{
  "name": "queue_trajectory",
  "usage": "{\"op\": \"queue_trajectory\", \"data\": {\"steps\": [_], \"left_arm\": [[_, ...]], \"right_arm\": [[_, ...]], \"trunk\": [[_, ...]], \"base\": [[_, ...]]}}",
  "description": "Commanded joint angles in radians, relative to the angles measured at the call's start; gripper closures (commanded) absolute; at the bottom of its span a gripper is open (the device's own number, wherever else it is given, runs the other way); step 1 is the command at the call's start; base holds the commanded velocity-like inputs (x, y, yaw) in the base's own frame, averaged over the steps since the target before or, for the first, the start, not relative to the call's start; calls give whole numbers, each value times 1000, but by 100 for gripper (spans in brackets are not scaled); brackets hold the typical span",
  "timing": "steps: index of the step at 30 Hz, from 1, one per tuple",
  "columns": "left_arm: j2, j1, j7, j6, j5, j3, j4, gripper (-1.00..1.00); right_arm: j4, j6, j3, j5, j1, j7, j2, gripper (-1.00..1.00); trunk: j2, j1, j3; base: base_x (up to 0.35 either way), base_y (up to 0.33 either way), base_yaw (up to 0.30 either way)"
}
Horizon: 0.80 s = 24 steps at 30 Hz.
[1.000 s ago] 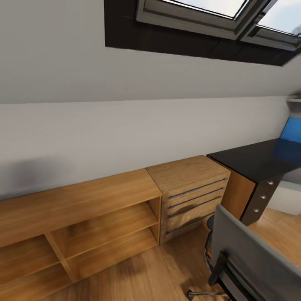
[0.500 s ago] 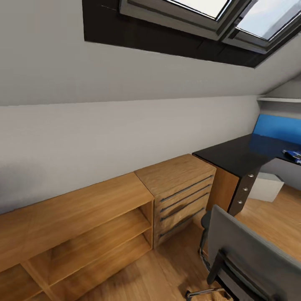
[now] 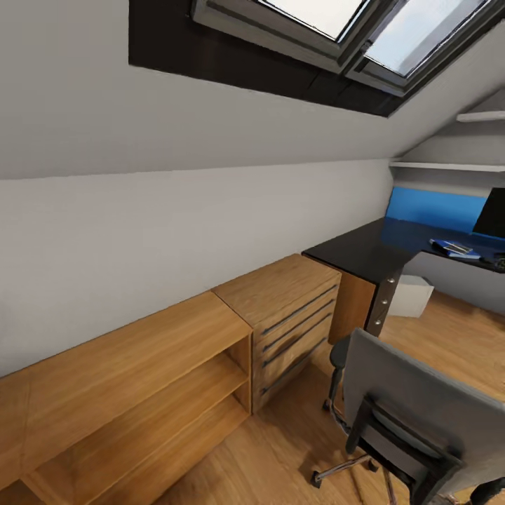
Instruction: In the bedroom, organize the workspace by keeping the computer under the desk, ensuring the monitor is on the desk, placing the keyboard on the desk next to the monitor, placing the mouse on the desk next to the keyboard, moving the folder from the swivel chair onto the desk next to the mouse, stacking the notebook on top of the folder with the pen on top of the notebook, and positioning the swivel chair next to the desk.
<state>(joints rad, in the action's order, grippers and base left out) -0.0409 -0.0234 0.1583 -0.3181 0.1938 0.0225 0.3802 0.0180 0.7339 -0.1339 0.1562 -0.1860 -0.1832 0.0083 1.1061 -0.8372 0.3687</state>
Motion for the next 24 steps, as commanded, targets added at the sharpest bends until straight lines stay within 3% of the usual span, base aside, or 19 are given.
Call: {"op": "queue_trajectory", "data": {"steps": [1,8,24], "left_arm": [[0,0,0,-1,3,2,2,-100],[-1,-1,0,-1,3,2,2,-100],[-1,-1,0,-1,3,2,2,-100]], "right_arm": [[2,4,-9,9,-1,-2,1,-100],[2,4,-9,8,-1,-2,1,-100],[2,4,-9,8,-1,-1,-1,-100]], "trunk": [[1,0,1],[1,0,1],[1,0,1]], "base": [[-132,308,-296],[-75,158,-296],[-6,12,-296]]}}
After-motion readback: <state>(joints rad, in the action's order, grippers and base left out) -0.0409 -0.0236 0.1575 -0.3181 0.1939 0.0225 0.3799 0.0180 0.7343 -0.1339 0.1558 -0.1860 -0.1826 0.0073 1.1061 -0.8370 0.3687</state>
